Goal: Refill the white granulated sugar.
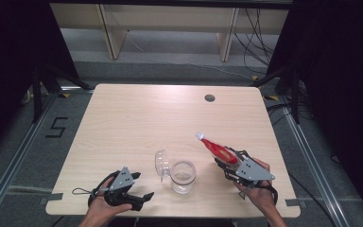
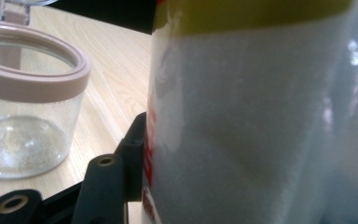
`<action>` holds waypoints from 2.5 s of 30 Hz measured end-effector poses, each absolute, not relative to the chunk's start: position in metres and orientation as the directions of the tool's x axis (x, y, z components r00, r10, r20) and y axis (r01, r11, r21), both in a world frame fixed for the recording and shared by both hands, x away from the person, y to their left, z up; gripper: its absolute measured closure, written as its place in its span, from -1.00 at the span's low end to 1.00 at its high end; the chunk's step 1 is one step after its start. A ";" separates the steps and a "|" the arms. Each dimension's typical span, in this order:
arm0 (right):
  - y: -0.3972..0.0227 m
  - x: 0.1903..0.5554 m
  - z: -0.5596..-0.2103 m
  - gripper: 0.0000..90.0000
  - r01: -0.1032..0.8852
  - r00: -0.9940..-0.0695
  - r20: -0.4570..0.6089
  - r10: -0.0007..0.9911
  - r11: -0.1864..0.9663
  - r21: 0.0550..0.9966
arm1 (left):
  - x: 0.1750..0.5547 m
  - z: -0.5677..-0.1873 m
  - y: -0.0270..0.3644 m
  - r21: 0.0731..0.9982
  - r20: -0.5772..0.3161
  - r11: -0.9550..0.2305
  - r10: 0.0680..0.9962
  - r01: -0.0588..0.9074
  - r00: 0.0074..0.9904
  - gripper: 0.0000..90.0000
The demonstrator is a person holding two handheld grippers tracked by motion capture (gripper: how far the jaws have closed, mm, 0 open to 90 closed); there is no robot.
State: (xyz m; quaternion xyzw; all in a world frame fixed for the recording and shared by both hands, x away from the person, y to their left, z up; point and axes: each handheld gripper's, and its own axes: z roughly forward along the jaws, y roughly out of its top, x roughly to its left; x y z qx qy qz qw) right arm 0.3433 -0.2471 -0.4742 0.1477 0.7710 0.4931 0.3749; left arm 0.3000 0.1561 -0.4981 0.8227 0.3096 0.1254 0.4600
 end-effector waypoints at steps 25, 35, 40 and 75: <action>-0.218 0.309 -0.461 0.12 -0.392 -0.480 -0.842 0.245 0.799 0.456 | 0.302 -0.499 0.157 0.837 -0.074 -0.384 0.626 0.391 0.776 -0.66; -0.215 0.307 -0.462 0.13 -0.432 -0.401 -0.905 0.140 0.843 0.322 | 0.303 -0.497 0.159 0.822 -0.042 -0.426 0.616 0.377 0.787 -0.66; -0.214 0.304 -0.461 0.13 -0.442 -0.358 -0.930 0.082 0.863 0.246 | 0.302 -0.498 0.158 0.821 -0.053 -0.417 0.622 0.389 0.781 -0.66; -0.203 0.294 -0.458 0.15 -0.447 -0.125 -0.956 -0.264 0.875 -0.183 | 0.302 -0.498 0.156 0.816 -0.054 -0.429 0.612 0.389 0.789 -0.66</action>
